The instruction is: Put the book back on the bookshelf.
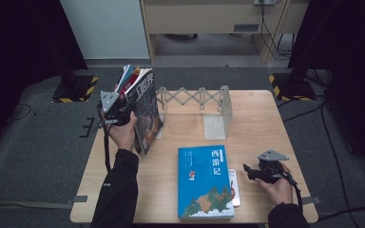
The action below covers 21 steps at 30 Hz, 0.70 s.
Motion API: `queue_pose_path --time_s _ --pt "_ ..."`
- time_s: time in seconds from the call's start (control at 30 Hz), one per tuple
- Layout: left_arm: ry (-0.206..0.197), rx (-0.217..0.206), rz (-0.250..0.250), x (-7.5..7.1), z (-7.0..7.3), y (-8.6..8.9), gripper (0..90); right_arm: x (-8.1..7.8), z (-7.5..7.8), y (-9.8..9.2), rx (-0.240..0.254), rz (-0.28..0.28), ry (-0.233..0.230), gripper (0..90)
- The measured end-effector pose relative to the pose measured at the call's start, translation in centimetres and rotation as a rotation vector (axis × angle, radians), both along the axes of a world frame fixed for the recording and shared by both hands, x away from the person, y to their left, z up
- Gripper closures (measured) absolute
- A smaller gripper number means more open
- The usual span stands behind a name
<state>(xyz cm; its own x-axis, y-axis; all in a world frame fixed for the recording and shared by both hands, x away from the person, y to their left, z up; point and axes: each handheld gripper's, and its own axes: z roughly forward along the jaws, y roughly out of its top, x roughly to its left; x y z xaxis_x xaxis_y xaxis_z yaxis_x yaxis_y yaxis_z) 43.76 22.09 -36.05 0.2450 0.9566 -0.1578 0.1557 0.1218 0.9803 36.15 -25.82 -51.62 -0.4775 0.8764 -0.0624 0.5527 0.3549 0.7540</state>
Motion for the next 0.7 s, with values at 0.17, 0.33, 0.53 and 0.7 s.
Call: queue_pose_path --time_s 0.17,0.33,0.53,0.7 --pt "0.042 0.028 -0.035 -1.5 -0.1 0.9 81.8 0.0 0.0 0.0 0.002 -0.001 0.002 27.0" --pt "0.097 0.053 -0.070 -3.0 -0.4 1.5 81.6 0.0 0.0 0.2 0.005 -0.007 0.008 26.8" --pt "0.158 0.047 -0.111 -3.7 -0.8 2.4 81.0 0.0 0.0 0.2 0.000 -0.001 0.004 26.6" --pt "0.159 0.046 -0.125 -3.7 -0.9 2.2 80.7 0.0 0.0 0.3 0.002 0.001 0.008 26.5"
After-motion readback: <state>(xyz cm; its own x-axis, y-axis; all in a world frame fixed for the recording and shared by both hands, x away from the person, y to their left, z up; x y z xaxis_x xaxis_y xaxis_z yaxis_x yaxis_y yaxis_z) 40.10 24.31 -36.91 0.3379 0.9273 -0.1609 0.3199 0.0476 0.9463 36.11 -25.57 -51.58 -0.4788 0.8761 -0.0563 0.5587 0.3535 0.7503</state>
